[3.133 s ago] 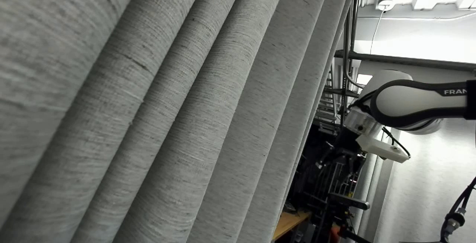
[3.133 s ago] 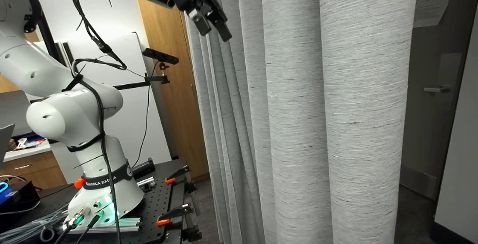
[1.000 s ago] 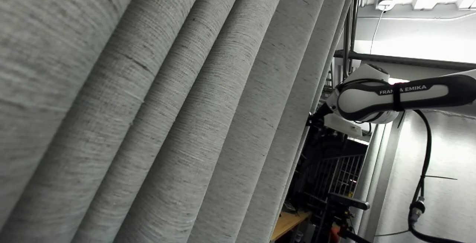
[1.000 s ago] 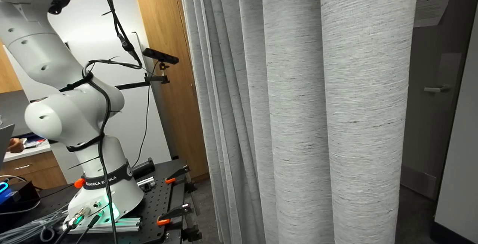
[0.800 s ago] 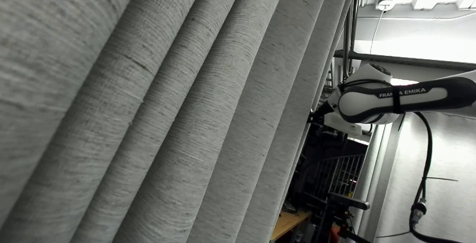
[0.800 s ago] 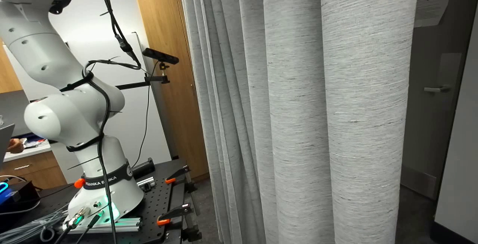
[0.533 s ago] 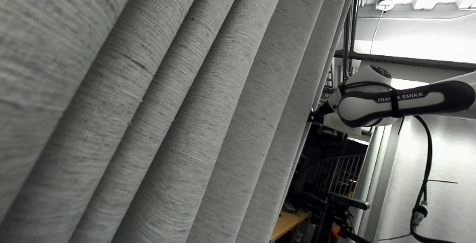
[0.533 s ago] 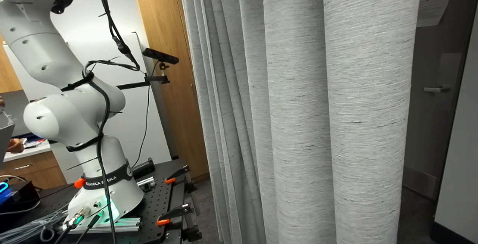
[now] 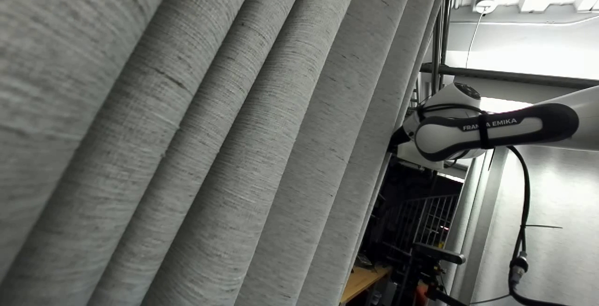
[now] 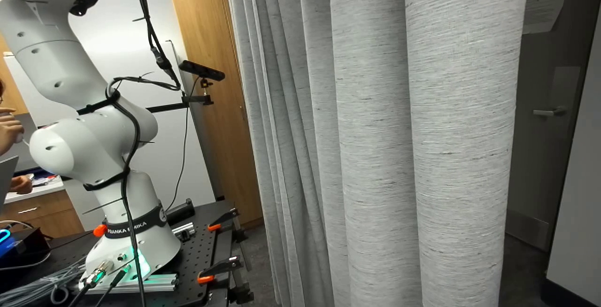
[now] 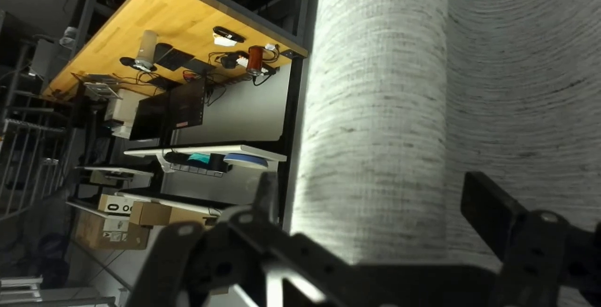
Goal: Slide the curtain to the left
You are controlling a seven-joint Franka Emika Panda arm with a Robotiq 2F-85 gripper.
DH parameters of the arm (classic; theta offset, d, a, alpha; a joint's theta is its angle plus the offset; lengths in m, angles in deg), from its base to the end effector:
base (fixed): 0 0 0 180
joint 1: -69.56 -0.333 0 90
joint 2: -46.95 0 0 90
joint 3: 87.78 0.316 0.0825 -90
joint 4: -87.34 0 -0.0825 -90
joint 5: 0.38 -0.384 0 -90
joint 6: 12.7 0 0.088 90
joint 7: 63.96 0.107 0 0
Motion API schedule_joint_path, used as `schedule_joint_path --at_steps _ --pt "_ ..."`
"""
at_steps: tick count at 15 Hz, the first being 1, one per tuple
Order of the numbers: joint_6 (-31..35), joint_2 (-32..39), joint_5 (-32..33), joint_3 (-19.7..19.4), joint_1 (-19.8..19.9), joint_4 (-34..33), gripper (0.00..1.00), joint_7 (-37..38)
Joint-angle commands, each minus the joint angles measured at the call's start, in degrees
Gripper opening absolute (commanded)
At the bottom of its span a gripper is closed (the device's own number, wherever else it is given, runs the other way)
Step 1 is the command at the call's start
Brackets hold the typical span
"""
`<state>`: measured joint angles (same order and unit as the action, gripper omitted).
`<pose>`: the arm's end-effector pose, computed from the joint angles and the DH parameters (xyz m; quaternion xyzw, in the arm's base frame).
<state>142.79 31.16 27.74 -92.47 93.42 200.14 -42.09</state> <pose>0.4630 -0.2405 0.7093 0.8273 -0.2350 0.4637 0.2131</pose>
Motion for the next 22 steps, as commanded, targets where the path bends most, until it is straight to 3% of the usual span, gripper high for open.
schedule_joint_path --at_steps 1,3,11,16,22 --pt "1.4 2.9 2.3 1.1 0.9 -3.3 0.75 1.9" --pt "1.5 3.4 2.9 1.3 1.0 -3.9 0.64 2.0" --pt "1.4 2.4 6.9 1.6 0.9 -3.5 0.01 4.6" --pt "1.3 0.3 6.1 4.1 -1.0 -0.9 0.00 4.0" --pt "0.1 -3.0 0.8 8.6 -7.3 3.3 0.00 2.4"
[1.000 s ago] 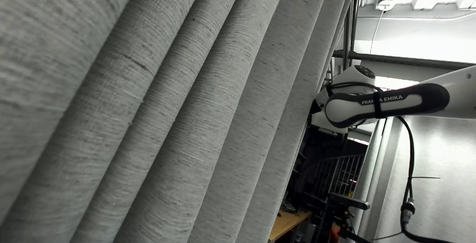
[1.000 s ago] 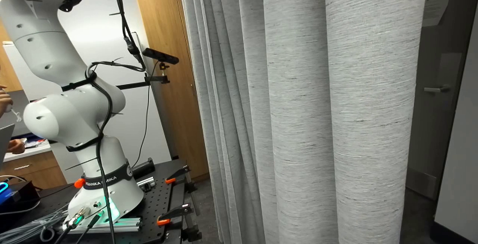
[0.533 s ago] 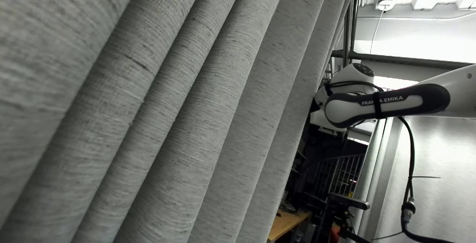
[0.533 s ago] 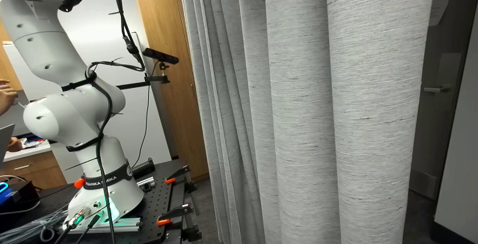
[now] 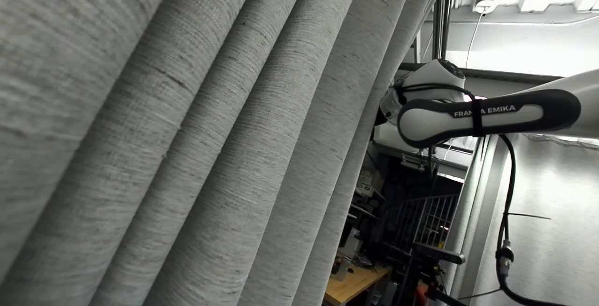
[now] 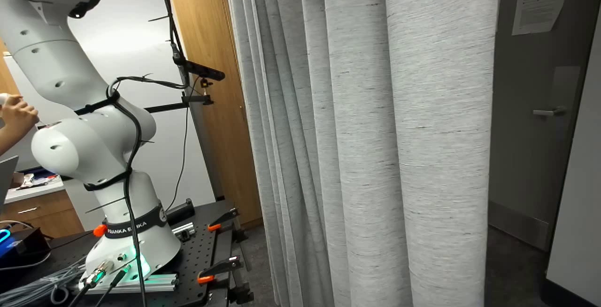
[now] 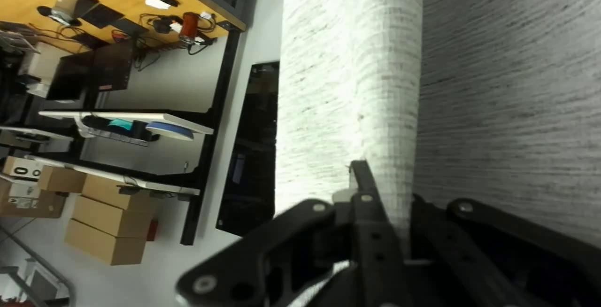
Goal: Slide the curtain to the left
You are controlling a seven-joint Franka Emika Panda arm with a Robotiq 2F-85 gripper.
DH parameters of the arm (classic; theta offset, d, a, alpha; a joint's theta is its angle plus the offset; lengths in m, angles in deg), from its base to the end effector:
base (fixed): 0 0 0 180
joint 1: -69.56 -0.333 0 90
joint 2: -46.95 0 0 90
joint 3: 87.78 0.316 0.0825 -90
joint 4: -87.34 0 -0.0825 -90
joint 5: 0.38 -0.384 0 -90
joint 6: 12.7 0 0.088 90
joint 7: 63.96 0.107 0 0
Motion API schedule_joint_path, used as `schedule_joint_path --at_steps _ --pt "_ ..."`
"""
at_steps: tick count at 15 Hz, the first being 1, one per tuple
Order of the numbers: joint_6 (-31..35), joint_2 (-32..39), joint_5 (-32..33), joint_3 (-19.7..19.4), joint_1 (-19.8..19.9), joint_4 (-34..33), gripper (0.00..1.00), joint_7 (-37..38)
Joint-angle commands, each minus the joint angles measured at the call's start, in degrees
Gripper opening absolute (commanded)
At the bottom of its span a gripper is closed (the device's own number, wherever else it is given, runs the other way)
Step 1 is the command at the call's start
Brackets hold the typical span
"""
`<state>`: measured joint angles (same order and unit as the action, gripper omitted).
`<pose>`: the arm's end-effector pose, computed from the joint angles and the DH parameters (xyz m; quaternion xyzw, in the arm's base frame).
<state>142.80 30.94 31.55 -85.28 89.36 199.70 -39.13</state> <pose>0.5027 -0.1329 0.7139 0.8380 -0.1475 0.4872 0.1966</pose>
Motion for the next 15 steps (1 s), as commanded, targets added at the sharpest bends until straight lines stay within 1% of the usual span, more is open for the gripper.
schedule_joint_path --at_steps 1,5,8,12,15 --pt "-0.1 -3.2 -3.8 2.2 -4.5 4.3 0.00 -0.8" --pt "-0.5 -3.9 -5.9 5.3 -9.3 5.2 0.00 -3.3" --pt "-1.0 -2.8 -8.1 7.3 -12.9 4.4 0.00 -5.9" --pt "-1.0 0.0 -7.9 11.3 -15.2 2.1 0.00 -5.5" --pt "-0.8 2.1 -7.5 13.5 -16.5 0.3 0.00 -5.4"
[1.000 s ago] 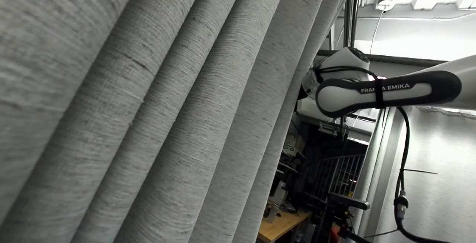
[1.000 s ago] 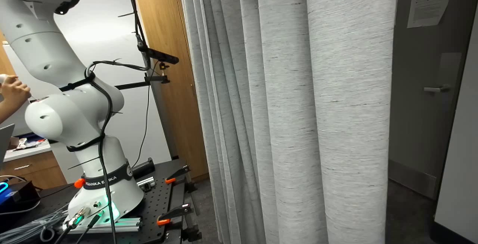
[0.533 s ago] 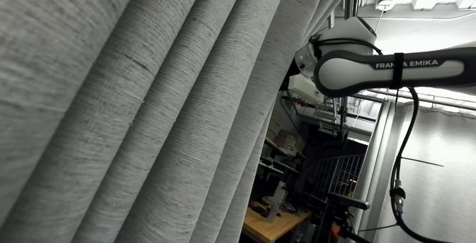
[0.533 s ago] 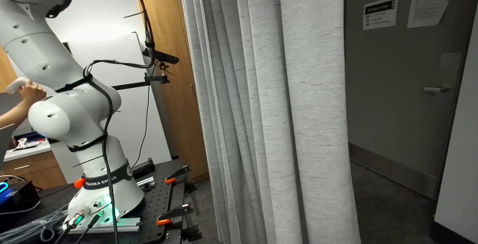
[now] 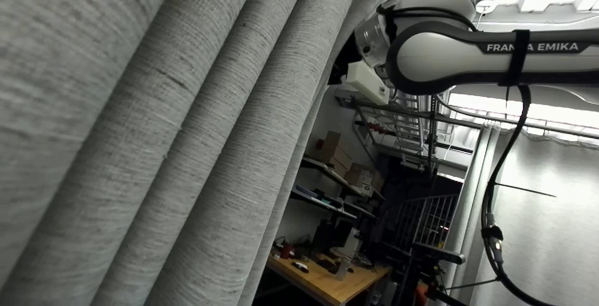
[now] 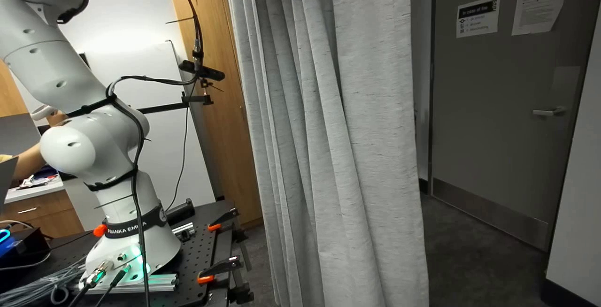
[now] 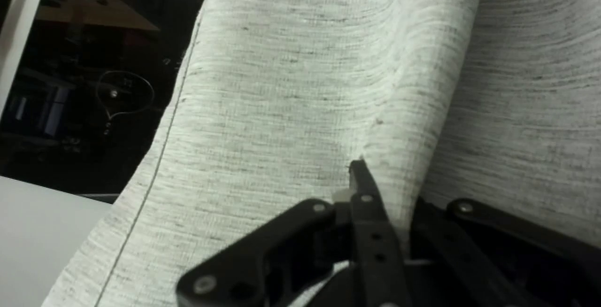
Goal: Slide the curtain to the left
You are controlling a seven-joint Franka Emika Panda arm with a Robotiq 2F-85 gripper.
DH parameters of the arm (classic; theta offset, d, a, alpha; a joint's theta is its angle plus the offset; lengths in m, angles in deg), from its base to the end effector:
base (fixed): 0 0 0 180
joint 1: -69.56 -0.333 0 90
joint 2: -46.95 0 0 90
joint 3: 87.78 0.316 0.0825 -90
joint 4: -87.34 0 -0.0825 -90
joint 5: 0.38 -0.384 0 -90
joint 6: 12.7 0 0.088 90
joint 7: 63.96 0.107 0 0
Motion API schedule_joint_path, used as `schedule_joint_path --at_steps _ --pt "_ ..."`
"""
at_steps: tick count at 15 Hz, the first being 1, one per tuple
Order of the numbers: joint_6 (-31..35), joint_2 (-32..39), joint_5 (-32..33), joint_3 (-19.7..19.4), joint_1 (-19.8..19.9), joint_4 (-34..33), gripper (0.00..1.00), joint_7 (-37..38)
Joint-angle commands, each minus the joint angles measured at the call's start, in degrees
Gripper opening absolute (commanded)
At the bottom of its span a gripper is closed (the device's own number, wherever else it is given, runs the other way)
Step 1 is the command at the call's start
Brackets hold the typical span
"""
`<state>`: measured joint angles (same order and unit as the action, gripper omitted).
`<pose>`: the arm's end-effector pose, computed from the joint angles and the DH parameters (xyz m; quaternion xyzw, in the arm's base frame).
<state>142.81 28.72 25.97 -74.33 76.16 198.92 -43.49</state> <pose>0.4986 0.0998 0.7367 0.8405 0.0436 0.5311 0.0979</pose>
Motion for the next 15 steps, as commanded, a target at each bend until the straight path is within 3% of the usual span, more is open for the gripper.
schedule_joint_path --at_steps 1,7,15 --pt "-0.8 4.8 -1.9 3.0 -3.6 0.6 0.00 -1.2" --pt "0.1 6.9 -2.3 2.4 -4.6 0.5 0.00 -1.7" --pt "-0.5 3.3 -2.1 6.3 -7.2 1.3 0.00 -1.0"
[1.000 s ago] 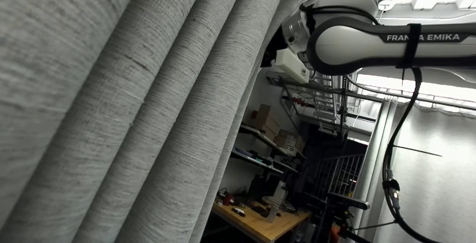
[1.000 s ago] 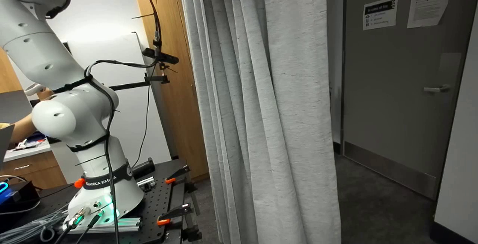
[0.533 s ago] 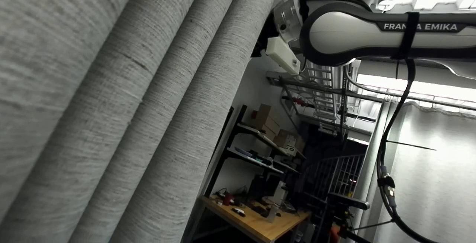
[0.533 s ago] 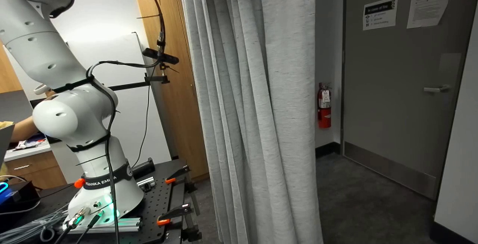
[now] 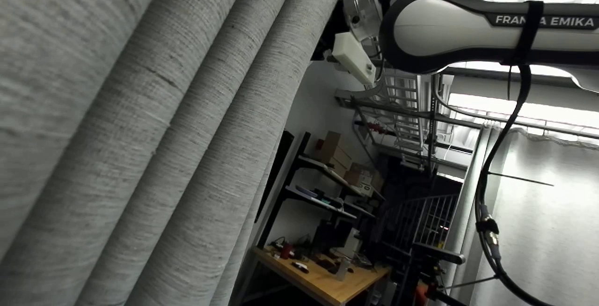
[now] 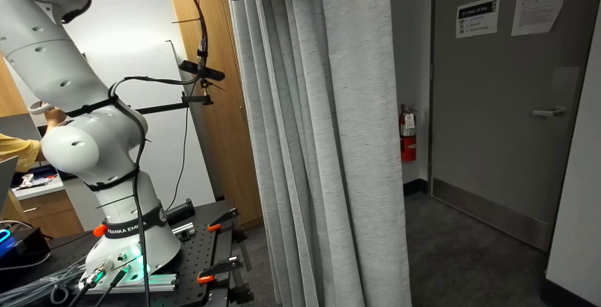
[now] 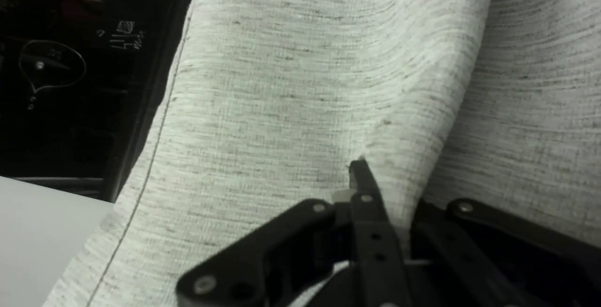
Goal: Slide the curtain to the left
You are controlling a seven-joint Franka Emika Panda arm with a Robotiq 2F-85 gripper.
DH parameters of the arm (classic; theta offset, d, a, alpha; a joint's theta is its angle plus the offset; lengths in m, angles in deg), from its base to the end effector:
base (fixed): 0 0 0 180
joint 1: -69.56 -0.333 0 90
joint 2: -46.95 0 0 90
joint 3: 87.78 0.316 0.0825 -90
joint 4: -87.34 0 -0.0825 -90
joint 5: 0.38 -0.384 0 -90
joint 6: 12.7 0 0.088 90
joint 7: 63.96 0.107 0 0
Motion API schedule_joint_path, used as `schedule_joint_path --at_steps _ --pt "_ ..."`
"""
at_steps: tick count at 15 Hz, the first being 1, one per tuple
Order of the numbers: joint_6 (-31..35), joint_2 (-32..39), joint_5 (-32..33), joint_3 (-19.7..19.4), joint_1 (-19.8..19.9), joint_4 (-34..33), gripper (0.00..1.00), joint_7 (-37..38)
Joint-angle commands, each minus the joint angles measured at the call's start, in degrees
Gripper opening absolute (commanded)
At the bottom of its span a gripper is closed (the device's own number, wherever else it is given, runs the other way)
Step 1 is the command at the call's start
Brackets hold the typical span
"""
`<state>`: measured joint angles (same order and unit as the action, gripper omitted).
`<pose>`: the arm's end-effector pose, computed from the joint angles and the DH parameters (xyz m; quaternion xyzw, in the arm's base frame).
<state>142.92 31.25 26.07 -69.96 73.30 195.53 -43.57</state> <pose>0.4954 0.1700 0.7424 0.8317 0.1000 0.5419 0.0683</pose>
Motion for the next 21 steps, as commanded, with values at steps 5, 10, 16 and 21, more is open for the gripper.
schedule_joint_path --at_steps 5,10,16,21 --pt "0.2 0.2 -3.1 4.2 -8.0 5.0 0.00 -0.8" --pt "1.1 0.0 -3.7 6.7 -10.6 5.9 0.00 -0.8" --pt "0.9 -1.2 -3.7 9.2 -12.4 6.9 0.00 -1.2" --pt "1.7 -1.2 -3.8 11.3 -13.4 7.3 0.00 -1.0"
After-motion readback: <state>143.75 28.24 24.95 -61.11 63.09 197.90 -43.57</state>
